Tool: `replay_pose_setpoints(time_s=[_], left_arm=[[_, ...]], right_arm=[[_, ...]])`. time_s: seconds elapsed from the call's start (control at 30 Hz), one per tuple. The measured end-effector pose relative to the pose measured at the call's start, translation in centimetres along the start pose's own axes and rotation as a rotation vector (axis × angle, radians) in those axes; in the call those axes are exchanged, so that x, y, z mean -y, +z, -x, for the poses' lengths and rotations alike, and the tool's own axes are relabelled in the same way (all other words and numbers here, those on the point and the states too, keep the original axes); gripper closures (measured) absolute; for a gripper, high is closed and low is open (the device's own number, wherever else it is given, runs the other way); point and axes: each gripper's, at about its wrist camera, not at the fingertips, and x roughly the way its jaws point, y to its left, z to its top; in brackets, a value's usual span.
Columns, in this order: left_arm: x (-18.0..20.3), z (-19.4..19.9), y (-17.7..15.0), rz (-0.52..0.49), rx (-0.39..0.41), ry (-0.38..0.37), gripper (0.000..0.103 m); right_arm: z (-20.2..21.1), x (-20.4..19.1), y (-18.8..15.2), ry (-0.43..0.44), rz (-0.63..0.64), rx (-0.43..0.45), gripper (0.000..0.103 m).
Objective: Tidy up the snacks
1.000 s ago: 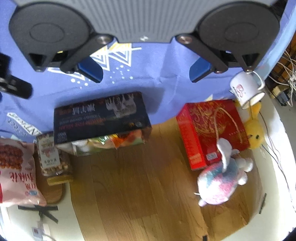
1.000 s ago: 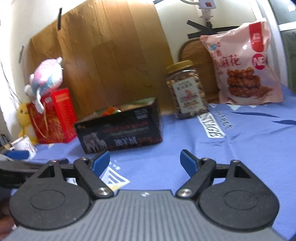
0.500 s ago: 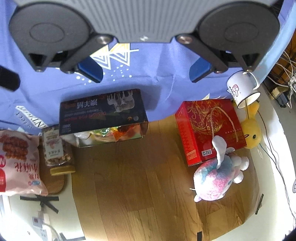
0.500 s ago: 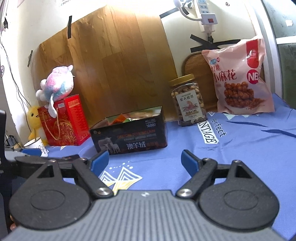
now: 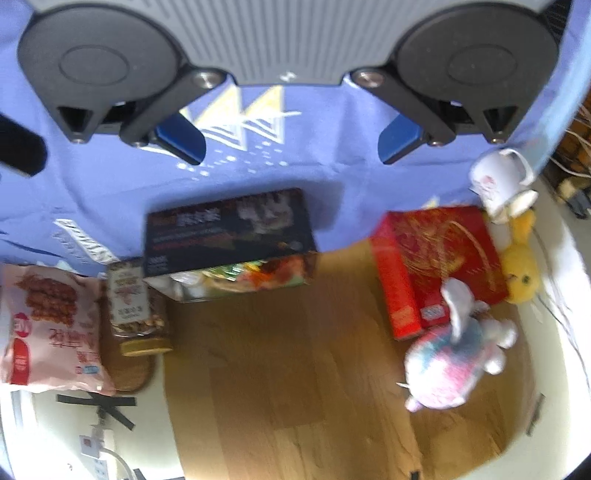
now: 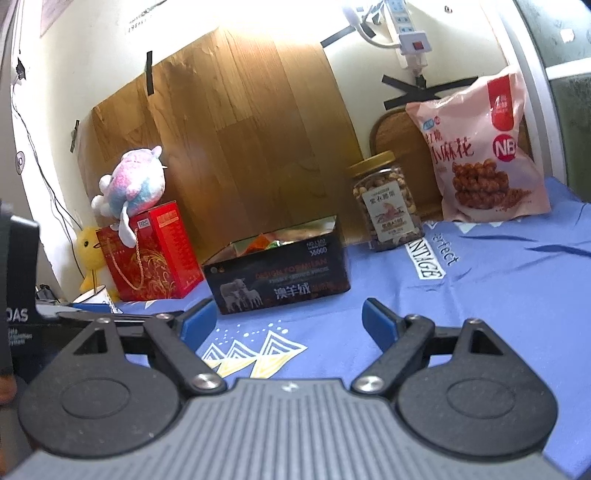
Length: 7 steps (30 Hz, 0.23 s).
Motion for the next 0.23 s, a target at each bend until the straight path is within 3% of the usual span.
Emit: replay_pose_setpoints(time_s=[0.07, 0.23], left_arm=[[0.06, 0.13, 0.13, 0.008, 0.004, -0.048, 0.0], [0.83, 0.31, 0.35, -0.025, 0.012, -0.016, 0.0]], right_arm=[[0.14, 0.3, -0.01, 0.0, -0.008, 0.006, 0.015], [0.41, 0.89, -0.15, 0.006, -0.039, 0.013, 0.015]])
